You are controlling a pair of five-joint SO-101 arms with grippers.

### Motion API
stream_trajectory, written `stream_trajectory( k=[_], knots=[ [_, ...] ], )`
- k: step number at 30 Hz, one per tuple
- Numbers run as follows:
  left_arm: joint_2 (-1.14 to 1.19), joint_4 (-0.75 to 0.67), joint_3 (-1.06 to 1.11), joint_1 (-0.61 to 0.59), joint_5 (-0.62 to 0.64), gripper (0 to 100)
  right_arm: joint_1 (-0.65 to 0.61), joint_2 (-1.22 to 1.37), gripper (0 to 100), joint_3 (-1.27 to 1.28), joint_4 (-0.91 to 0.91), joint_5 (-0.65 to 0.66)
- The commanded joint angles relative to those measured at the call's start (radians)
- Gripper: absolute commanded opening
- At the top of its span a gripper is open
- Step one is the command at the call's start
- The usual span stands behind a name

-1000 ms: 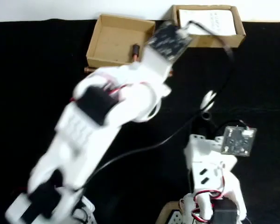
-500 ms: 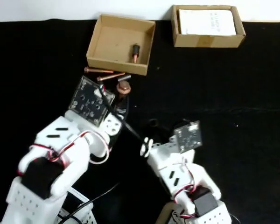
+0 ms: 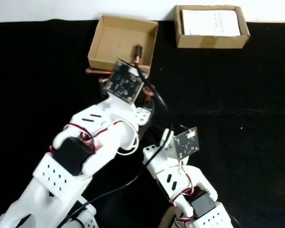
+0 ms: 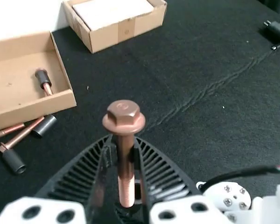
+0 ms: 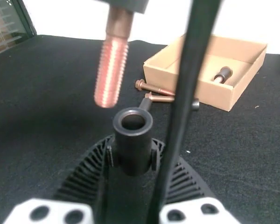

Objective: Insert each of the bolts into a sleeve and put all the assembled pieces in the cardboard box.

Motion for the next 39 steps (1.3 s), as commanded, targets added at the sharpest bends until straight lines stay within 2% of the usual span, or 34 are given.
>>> stream_trajectory(
  k=[1, 8, 12, 18, 23, 28, 35, 39],
  knots=[
    [0.002, -0.005, -0.051, 0.008, 0.006, 1, -0.008, -0.015, 0.6, 0.058, -0.025, -0.002],
    [0.050, -0.006, -0.059, 0.008, 0.006, 1, -0.008, -0.015, 0.6, 0.056, -0.025, -0.002],
    [0.085, -0.074, -0.059, 0.010, 0.006, 1, -0.008, -0.015, 0.6, 0.056, -0.025, -0.002],
    [0.101, -0.084, -0.064, 0.010, 0.005, 1, -0.008, -0.015, 0.6, 0.056, -0.025, -0.002],
    [0.105, -0.078, -0.114, 0.012, 0.005, 1, -0.008, -0.015, 0.6, 0.058, -0.025, -0.002],
    [0.105, -0.077, -0.088, 0.071, 0.000, 1, -0.008, -0.015, 0.6, 0.062, -0.025, -0.002],
    [0.102, -0.017, -0.064, 0.071, -0.002, 1, -0.007, -0.015, 0.6, 0.058, -0.025, -0.002],
    [0.101, 0.012, -0.068, 0.050, -0.052, 1, -0.007, -0.015, 0.6, 0.058, -0.025, -0.002]
  ],
)
